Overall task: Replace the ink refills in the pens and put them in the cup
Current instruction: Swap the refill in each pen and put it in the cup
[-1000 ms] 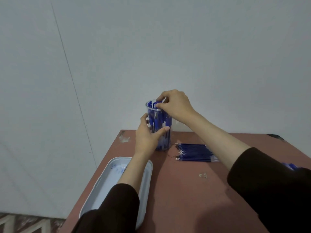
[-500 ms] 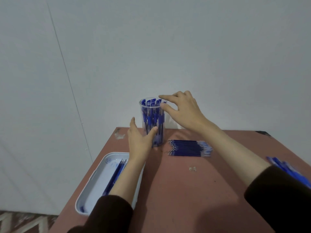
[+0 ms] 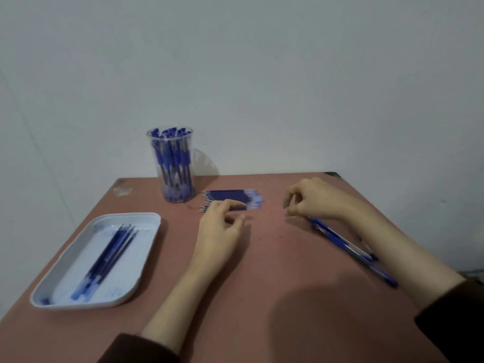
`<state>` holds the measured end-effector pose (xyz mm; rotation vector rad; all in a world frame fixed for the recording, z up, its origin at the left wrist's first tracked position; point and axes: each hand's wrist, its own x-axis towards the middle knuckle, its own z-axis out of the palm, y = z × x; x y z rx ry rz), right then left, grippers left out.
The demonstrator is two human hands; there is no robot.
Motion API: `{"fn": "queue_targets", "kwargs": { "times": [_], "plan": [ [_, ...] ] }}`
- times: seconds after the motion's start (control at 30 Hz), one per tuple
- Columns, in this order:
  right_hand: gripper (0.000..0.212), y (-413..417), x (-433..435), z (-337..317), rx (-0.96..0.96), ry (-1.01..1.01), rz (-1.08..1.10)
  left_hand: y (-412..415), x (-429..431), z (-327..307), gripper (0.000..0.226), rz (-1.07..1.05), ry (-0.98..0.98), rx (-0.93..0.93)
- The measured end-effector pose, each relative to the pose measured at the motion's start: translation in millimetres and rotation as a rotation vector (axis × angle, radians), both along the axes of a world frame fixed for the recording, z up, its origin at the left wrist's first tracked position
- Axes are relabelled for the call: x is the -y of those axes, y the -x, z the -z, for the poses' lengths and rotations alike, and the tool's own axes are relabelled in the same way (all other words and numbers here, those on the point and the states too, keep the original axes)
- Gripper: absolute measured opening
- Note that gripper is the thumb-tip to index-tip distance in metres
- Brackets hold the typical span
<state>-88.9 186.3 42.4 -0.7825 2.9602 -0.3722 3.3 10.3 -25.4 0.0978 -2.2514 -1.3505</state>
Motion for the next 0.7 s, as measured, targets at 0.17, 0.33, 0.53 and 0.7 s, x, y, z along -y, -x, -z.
{"fn": "queue_targets", "kwargs": {
  "times": [0.17,0.33,0.53,0.7],
  "plan": [
    [0.023,-3.5,-24.9,1.1,0.025,-0.178,0.115,-1.3,-7.1,2.5,0.023,0.03,0.076,0.002],
    [0.036,0.1,-30.4,10.5,0.034,-0.173,0.238,-1.7,-3.9,4.8,0.027,0.006,0.079,-0.01],
    [0.036,12.4,-33.0,23.4,0.134,-0.019,0.339,-2.0,-4.3,4.4,0.026,-0.004,0.081,-0.02],
    [0.031,17.1,-32.9,21.2,0.263,0.058,0.393,-3.9,-6.2,2.1,0.027,0.007,0.073,-0.026]
  ]
}}
